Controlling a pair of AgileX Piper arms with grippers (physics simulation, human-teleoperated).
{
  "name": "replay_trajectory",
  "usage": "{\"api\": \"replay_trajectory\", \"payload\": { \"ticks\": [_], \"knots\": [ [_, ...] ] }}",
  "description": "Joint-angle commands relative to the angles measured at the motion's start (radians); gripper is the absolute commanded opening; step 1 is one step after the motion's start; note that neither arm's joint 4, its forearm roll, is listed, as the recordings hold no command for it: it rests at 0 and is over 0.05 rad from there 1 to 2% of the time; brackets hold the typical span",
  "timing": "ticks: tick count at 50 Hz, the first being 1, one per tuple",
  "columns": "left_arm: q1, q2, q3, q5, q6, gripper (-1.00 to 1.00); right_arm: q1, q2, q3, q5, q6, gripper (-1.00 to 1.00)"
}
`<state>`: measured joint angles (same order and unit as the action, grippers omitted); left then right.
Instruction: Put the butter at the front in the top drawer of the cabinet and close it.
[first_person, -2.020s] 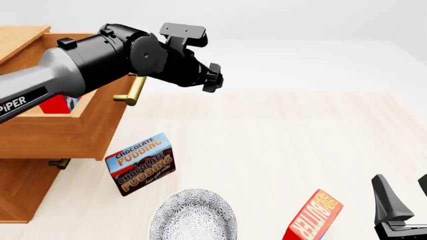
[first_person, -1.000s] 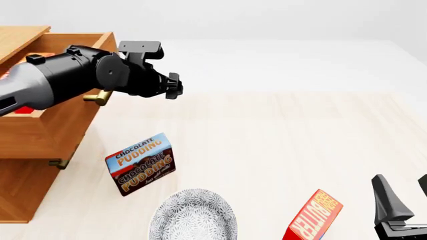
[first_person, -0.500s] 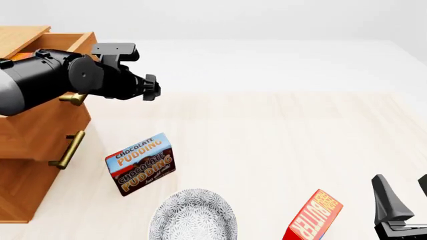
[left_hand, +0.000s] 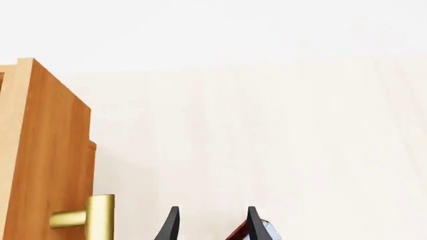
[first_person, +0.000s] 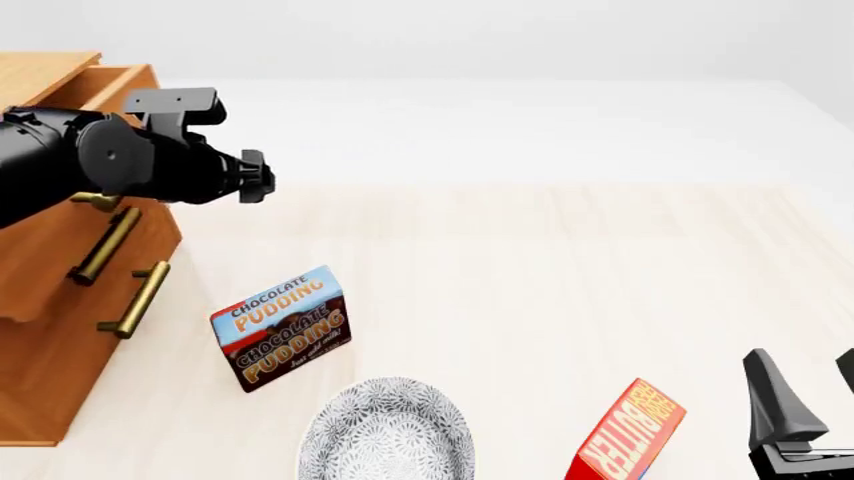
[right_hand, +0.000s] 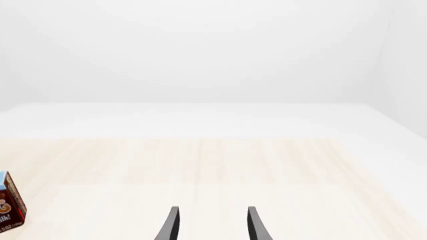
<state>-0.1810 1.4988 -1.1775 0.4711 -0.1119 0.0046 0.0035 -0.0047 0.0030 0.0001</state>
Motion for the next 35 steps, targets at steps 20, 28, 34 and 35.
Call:
{"api": "replay_trajectory", "payload": {
  "ticks": [20, 28, 34, 35],
  "knots": [
    [0.105, -0.041, 0.045, -0.004, 0.012, 1.00, 0.000, -0.001, 0.001, -0.001, 0.000, 1.00],
    [0.120, -0.041, 0.060, -0.020, 0.003, 1.00, 0.000, -0.001, 0.001, -0.001, 0.000, 1.00],
    [0.134, -0.057, 0.067, -0.027, -0.009, 1.00, 0.000, -0.001, 0.001, -0.001, 0.000, 1.00],
    [0.134, -0.057, 0.068, -0.027, -0.009, 1.00, 0.000, -0.001, 0.001, -0.001, 0.000, 1.00]
  ]
}}
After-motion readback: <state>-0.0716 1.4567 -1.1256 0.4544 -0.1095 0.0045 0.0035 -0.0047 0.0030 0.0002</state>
